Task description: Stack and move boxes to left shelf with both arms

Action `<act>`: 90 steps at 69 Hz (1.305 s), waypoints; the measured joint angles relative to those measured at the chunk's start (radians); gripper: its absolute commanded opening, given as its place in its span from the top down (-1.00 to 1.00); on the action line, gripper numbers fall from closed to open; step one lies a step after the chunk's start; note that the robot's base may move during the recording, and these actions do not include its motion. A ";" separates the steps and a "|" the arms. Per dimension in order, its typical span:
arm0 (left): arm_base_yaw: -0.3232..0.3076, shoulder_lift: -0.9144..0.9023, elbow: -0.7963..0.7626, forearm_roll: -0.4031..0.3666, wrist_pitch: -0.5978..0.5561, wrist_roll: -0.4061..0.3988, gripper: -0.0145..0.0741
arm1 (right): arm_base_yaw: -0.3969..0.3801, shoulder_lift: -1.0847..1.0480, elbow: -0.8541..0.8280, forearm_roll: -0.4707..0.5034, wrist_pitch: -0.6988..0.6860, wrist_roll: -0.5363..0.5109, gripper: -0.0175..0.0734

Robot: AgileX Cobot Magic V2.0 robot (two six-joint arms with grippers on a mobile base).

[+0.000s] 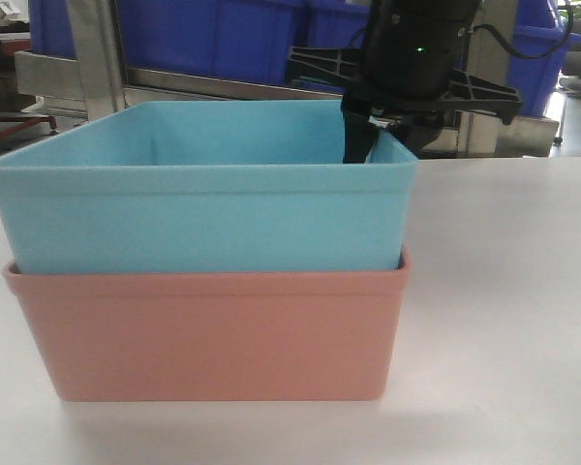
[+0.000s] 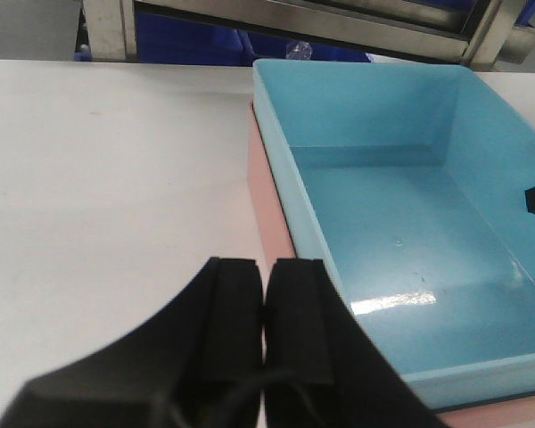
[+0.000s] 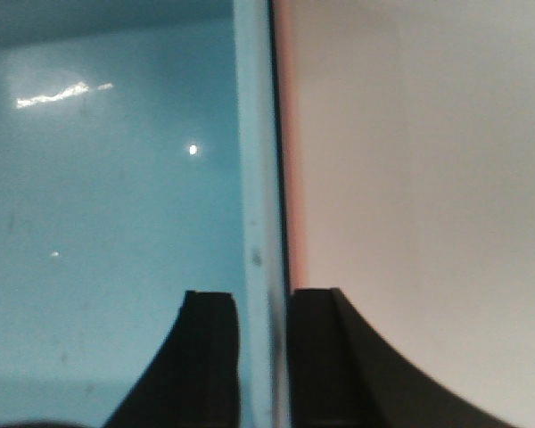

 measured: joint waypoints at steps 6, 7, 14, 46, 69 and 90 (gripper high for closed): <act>0.000 0.002 0.000 0.000 0.009 0.000 0.35 | 0.000 0.000 -0.002 0.000 0.019 -0.028 -0.65; 0.000 0.004 0.000 0.000 0.011 0.000 0.30 | 0.000 0.000 -0.002 0.000 0.023 -0.032 -0.68; 0.000 0.018 -0.004 0.000 0.037 0.000 -0.17 | 0.000 -0.002 -0.002 -0.012 0.052 -0.063 -0.74; -0.012 0.417 -0.413 -0.030 0.340 0.000 -0.52 | 0.000 -0.048 -0.047 -0.033 0.103 -0.177 -0.73; -0.058 0.814 -0.617 -0.041 0.349 0.000 -0.52 | 0.000 -0.006 -0.047 -0.036 0.091 -0.185 -0.73; -0.058 1.037 -0.638 -0.043 0.317 -0.018 -0.48 | 0.000 0.112 -0.047 -0.036 0.030 -0.186 -0.73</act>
